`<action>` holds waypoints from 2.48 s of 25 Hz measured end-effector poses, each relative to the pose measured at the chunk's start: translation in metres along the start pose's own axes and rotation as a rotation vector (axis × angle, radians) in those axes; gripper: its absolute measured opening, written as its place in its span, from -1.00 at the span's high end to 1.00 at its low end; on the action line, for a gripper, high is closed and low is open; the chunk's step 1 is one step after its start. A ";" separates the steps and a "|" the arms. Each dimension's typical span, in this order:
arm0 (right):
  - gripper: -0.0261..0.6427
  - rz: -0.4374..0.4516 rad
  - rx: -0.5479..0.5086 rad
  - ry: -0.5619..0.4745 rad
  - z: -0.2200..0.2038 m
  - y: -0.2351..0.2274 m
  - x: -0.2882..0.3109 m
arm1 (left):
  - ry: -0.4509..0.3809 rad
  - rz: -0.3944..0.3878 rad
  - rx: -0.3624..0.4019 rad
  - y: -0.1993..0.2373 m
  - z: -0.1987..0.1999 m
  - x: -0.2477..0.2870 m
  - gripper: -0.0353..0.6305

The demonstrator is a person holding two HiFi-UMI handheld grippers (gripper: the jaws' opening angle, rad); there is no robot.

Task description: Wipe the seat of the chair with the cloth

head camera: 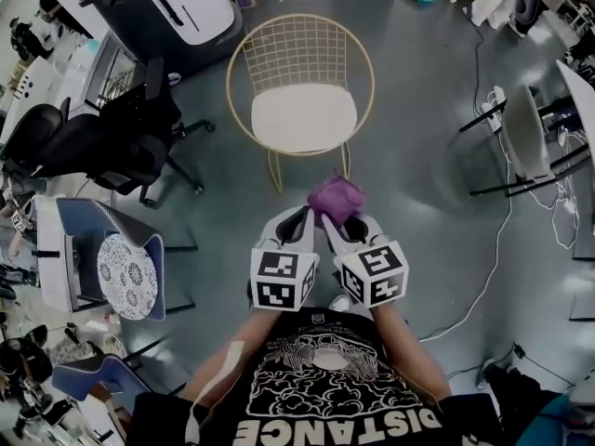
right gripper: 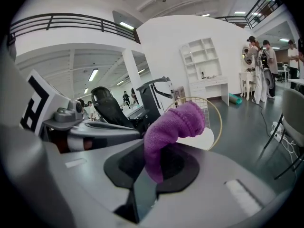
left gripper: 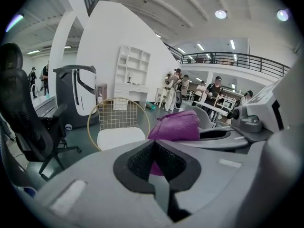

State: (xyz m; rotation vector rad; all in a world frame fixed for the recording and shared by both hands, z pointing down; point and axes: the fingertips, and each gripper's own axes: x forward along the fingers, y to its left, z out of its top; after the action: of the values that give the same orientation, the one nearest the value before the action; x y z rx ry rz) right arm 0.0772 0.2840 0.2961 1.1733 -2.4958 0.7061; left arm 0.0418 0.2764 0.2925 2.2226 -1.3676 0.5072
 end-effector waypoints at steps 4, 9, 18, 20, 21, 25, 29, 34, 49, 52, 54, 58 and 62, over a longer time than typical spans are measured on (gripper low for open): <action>0.74 -0.040 0.012 0.019 0.024 -0.007 0.042 | 0.015 -0.037 -0.001 0.042 0.025 0.022 0.89; 0.74 -0.080 0.020 0.038 0.053 -0.010 0.089 | 0.028 -0.092 -0.002 0.083 0.050 0.044 0.89; 0.74 -0.099 -0.002 0.069 0.084 -0.005 0.147 | 0.012 -0.109 -0.049 0.143 0.079 0.066 0.89; 0.74 -0.089 -0.012 0.071 0.090 -0.005 0.159 | 0.000 -0.099 -0.066 0.154 0.085 0.069 0.89; 0.74 -0.084 -0.016 0.070 0.094 -0.006 0.165 | -0.006 -0.094 -0.073 0.160 0.088 0.070 0.90; 0.74 -0.051 -0.019 0.075 0.101 -0.008 0.187 | -0.009 -0.054 -0.081 0.181 0.093 0.078 0.89; 0.74 0.001 -0.011 0.103 0.105 -0.014 0.213 | -0.006 0.004 -0.100 0.204 0.099 0.090 0.89; 0.74 0.080 -0.015 0.127 0.114 -0.037 0.250 | 0.000 0.085 -0.113 0.230 0.113 0.122 0.90; 0.74 0.296 0.071 0.271 0.127 -0.142 0.330 | 0.175 0.284 -0.199 0.254 0.121 0.227 0.89; 0.74 0.324 0.075 0.299 0.118 -0.142 0.351 | 0.196 0.302 -0.210 0.267 0.115 0.235 0.89; 0.74 0.341 0.079 0.314 0.112 -0.141 0.362 | 0.217 0.305 -0.206 0.271 0.111 0.240 0.89; 0.74 0.365 0.082 0.348 0.095 -0.144 0.384 | 0.260 0.294 -0.195 0.279 0.102 0.257 0.89; 0.74 0.367 0.127 0.378 0.074 -0.131 0.419 | 0.320 0.269 -0.174 0.305 0.088 0.262 0.89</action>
State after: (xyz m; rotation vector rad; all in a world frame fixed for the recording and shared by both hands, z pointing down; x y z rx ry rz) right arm -0.0865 -0.0939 0.4644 0.5472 -2.3802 1.0809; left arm -0.1141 -0.0809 0.4238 1.7409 -1.4783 0.7695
